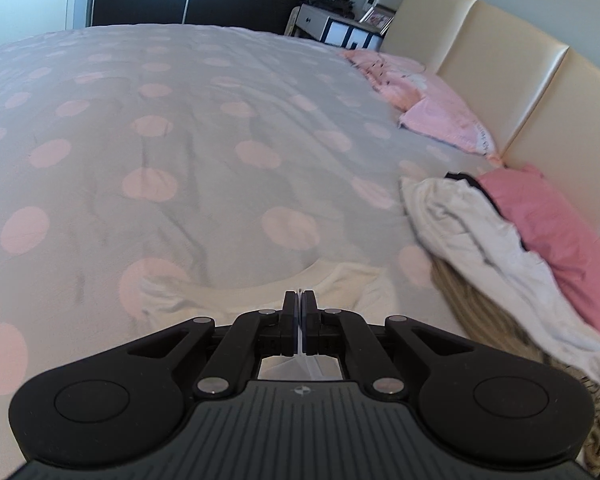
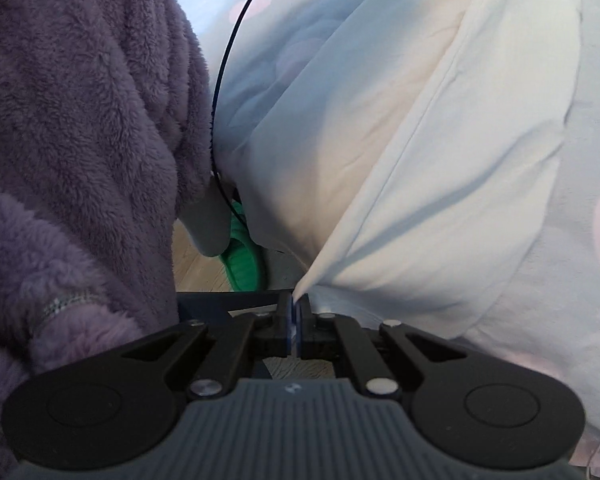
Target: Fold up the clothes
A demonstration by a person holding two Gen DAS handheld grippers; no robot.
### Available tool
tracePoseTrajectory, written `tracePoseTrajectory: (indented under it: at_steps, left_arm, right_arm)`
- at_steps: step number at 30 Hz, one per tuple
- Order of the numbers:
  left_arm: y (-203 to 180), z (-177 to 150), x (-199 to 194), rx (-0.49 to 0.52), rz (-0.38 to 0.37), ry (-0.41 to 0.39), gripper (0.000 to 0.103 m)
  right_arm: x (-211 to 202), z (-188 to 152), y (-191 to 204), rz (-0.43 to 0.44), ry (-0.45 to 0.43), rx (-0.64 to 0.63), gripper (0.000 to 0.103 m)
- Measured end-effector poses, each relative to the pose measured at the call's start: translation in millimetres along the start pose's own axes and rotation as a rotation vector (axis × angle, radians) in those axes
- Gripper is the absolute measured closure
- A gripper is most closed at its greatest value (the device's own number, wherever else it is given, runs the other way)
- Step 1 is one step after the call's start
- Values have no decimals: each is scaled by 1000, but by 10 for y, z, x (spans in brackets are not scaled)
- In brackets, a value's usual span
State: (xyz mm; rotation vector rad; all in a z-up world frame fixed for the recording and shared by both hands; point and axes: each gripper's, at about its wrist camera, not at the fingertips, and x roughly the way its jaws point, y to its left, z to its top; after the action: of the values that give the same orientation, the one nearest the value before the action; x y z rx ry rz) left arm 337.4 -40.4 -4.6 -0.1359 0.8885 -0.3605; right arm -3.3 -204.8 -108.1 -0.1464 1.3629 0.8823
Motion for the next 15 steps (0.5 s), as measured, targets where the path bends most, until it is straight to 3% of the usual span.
tracePoseTrajectory:
  at_steps: [4, 7, 9, 12, 15]
  left_arm:
    - [47, -74, 82, 16, 22, 32, 103]
    - [35, -131, 121, 32, 75, 72, 99]
    - [15, -169, 71, 57, 91, 88, 93]
    - [-9, -244, -103, 92, 103, 83, 82]
    - [-36, -352, -320, 119, 89, 100, 81]
  right_arm:
    - [112, 11, -18, 13, 11, 19, 100]
    - [140, 1, -26, 26, 4, 21, 92]
    - [112, -37, -29, 18, -9, 19, 71]
    - [79, -94, -80, 3, -25, 28, 70]
    - [48, -168, -101, -64, -35, 23, 70]
